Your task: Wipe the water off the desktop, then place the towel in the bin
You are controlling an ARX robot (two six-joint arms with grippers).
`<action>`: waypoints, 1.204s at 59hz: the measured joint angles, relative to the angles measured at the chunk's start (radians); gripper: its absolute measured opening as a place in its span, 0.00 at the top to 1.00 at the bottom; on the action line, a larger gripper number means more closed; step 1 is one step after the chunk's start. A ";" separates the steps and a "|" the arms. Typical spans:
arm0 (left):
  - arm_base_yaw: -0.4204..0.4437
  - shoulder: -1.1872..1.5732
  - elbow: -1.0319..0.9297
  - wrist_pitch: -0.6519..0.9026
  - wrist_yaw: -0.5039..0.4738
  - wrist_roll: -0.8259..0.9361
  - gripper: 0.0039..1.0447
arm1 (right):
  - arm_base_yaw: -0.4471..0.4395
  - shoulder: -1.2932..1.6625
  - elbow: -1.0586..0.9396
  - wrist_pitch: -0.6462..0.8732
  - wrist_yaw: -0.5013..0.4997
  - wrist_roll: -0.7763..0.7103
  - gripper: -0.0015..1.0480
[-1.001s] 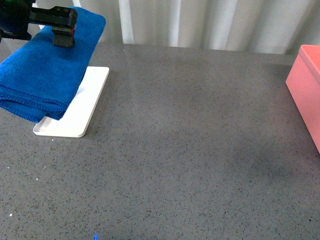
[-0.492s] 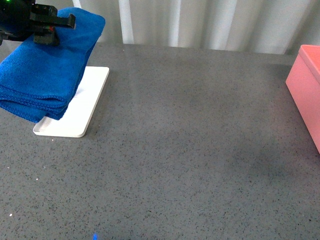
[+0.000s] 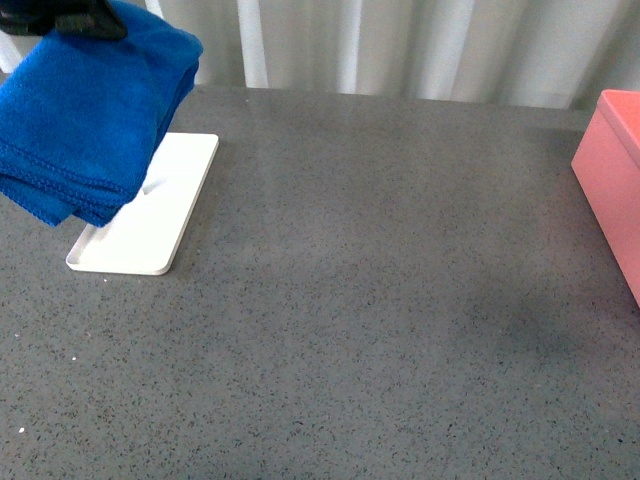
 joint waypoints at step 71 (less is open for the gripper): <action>-0.412 -0.196 -0.254 0.365 0.168 -0.463 0.96 | 0.000 0.000 0.000 0.000 0.000 0.000 0.07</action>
